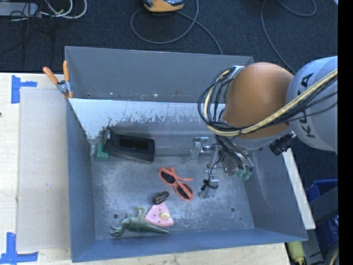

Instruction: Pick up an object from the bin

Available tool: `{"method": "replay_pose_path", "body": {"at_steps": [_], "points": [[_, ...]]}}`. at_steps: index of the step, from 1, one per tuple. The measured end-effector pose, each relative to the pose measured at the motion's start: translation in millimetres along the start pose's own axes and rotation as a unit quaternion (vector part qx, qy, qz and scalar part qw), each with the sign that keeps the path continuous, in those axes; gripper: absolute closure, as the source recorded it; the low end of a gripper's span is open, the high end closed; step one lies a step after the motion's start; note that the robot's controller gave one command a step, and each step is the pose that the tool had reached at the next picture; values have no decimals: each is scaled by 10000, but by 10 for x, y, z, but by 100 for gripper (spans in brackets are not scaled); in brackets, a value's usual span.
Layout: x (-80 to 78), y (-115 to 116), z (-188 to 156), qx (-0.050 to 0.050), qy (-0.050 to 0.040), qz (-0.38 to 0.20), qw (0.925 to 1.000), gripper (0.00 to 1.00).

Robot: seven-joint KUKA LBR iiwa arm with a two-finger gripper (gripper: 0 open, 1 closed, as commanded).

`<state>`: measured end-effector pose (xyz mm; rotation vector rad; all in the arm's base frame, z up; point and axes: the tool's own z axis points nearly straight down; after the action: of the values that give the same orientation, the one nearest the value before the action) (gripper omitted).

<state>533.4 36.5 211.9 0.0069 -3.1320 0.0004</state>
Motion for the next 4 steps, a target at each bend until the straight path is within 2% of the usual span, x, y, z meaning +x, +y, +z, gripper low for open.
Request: {"method": "replay_pose_path", "body": {"at_steps": [1, 2, 3, 4], "points": [[-15, -2, -44, -3, -39, 7, 10000, 0], [-99, -39, 404, -5, -42, 551, 9985, 0], [-221, -116, 657, -4, -22, 970, 9953, 0], [-229, -164, 674, -11, -31, 1284, 9917, 0]]}}
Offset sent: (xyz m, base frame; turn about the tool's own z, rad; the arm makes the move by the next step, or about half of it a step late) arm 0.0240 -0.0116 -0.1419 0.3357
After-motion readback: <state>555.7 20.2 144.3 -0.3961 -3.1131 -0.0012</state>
